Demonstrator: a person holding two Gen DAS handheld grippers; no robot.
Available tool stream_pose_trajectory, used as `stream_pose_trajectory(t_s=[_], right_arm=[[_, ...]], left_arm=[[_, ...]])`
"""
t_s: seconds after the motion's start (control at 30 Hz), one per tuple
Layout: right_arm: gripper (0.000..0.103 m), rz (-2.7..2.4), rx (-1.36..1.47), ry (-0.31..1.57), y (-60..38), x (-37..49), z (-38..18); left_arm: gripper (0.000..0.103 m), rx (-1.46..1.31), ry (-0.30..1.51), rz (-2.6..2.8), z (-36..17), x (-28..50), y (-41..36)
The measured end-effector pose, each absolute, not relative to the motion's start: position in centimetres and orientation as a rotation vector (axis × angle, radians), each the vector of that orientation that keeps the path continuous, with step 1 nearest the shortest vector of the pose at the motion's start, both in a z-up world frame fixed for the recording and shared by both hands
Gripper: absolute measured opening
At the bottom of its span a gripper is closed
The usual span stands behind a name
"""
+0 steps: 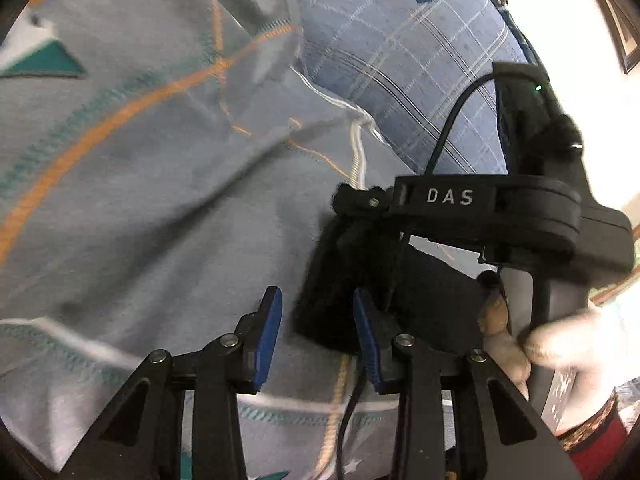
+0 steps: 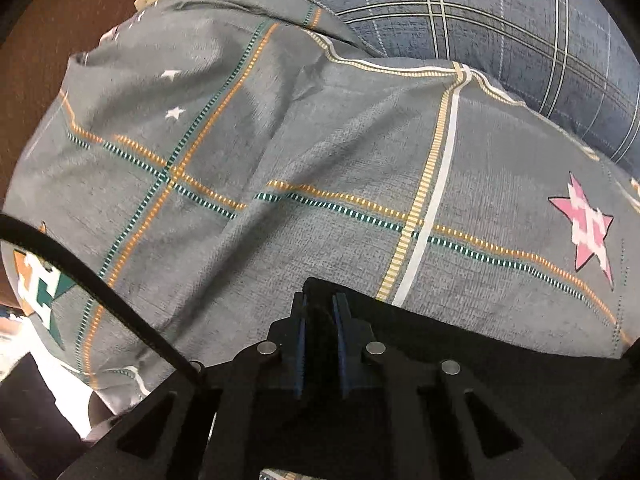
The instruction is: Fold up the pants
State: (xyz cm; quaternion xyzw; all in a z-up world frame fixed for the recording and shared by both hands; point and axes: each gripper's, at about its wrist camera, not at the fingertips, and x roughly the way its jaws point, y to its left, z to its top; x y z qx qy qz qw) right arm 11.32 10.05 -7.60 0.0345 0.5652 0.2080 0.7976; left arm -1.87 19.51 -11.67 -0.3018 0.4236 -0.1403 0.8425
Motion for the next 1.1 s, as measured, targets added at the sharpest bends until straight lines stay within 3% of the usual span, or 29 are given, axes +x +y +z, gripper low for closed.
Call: stream_pose_trajectory(t_s=[0.03, 0.1, 0.13, 0.43, 0.63, 0.9, 1.1], right_arm=[[0.013, 0.45, 0.079, 1.214, 10.0, 11.4, -7.6], [0.013, 0.453, 0.091, 1.218, 10.0, 11.4, -7.8], [0.013, 0.458, 0.1, 1.219, 10.0, 11.4, -7.8], [0.012, 0.497, 0.223, 1.144, 5.9, 10.4, -4.9], [0.012, 0.458, 0.317, 1.085, -0.8, 9.1, -3.7], [0.012, 0.301, 0.438, 1.059, -12.2, 7.4, -6.6], [0.012, 0.248, 0.481, 1.042, -17.1, 6.5, -9.4]], left_arm=[[0.032, -0.645, 0.894, -0.315, -11.9, -1.4, 19.4], [0.008, -0.66, 0.915, -0.35, -12.3, -0.6, 18.8], [0.006, -0.668, 0.926, -0.353, -12.4, -0.4, 18.8], [0.006, -0.661, 0.868, -0.42, -8.2, -1.7, 16.0], [0.006, -0.603, 0.898, -0.521, -6.2, -0.6, 9.3], [0.006, -0.452, 1.016, -0.623, -8.1, 1.2, -2.3], [0.007, -0.404, 1.068, -0.661, -8.3, 0.1, -4.6]])
